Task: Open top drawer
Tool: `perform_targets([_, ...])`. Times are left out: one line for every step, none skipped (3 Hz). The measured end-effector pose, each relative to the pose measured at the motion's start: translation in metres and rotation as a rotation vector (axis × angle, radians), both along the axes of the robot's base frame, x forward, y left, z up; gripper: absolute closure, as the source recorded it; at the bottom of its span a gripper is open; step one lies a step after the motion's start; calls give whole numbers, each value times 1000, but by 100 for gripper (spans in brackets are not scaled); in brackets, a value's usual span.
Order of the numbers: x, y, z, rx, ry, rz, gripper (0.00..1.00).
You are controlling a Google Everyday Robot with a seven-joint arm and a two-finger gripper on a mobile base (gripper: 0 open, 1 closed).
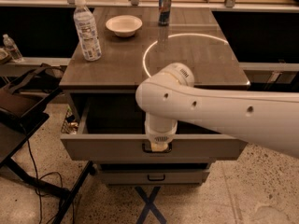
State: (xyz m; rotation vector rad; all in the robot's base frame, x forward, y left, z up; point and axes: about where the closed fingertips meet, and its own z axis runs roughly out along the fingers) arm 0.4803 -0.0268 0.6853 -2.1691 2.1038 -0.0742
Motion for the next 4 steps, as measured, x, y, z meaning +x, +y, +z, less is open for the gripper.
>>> perform_targets([0,-18,70,2,-71,12,100])
perform_targets([8,-38,118,11,-130,13,100])
perform_targets([30,-51,126,7,-171,16,100])
perform_targets([53,-51,103,3,-174,32,100])
